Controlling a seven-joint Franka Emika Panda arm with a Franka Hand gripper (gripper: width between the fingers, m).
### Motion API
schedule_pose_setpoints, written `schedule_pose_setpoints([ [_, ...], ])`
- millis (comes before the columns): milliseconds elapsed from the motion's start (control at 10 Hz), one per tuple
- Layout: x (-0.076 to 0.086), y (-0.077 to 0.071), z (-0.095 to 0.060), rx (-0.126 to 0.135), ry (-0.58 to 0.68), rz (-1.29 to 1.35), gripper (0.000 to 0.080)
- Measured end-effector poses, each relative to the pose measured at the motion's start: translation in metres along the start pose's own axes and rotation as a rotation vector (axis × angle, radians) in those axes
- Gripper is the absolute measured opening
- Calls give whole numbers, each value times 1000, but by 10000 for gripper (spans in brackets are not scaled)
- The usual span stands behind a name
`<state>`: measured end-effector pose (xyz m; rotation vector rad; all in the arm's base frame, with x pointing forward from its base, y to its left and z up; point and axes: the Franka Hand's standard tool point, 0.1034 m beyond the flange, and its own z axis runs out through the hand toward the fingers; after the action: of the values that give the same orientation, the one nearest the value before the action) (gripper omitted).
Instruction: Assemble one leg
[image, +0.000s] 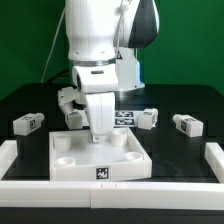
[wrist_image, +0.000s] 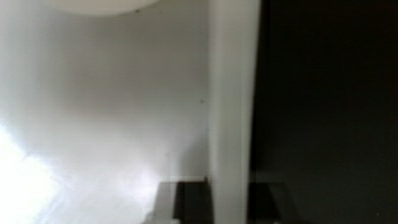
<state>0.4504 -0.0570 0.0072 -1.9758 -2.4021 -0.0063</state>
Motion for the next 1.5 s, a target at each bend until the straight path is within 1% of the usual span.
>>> schedule_pose_setpoints([
  [200,3,0,0,1,2,25,58],
  [300,12,2,1,-2,5,80,58],
  [500,39,10,1,-6,15,164,58],
  [600,56,18,1,-9,22,202,58],
  [900,93,44,2,-29,37,220,58],
  [1200,124,63,2,-43,46,244,58],
  [1300,130,67,2,-45,46,237,58],
  [1400,129,69,2,-40,45,234,58],
  [1500,126,75,2,-48,46,209,58],
])
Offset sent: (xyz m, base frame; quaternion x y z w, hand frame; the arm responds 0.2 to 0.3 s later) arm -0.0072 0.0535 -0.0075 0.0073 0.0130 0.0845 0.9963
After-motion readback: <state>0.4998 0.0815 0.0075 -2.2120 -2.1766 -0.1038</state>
